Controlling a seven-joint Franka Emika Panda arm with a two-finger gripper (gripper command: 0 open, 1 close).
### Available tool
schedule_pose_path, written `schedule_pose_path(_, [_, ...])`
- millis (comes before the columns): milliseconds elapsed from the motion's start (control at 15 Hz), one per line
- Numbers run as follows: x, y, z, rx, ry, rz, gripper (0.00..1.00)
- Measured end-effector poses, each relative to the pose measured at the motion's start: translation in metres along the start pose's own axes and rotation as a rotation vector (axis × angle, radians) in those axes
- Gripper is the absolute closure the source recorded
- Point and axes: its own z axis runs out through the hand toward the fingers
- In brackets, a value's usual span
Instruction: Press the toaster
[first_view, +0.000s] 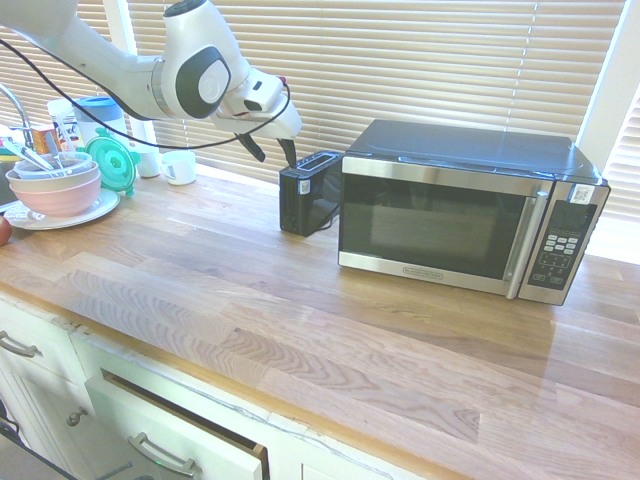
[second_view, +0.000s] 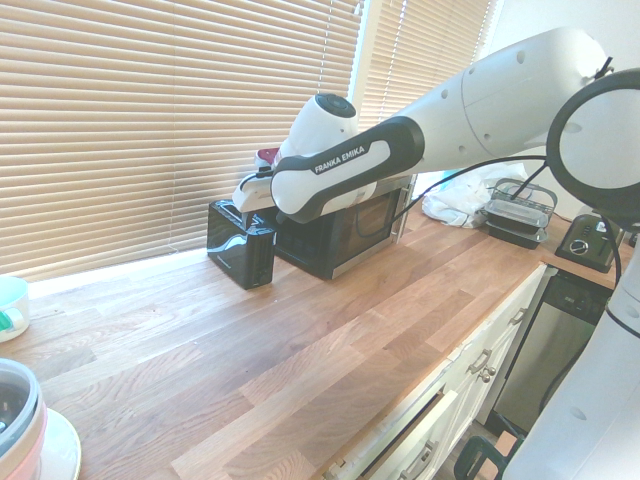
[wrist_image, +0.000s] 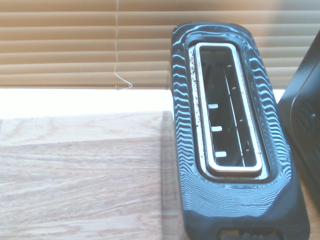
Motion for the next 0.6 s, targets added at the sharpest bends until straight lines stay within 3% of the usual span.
schedule_pose_path(600, [0.0096,0.0031,0.0040,-0.018,-0.010,0.007,1.00])
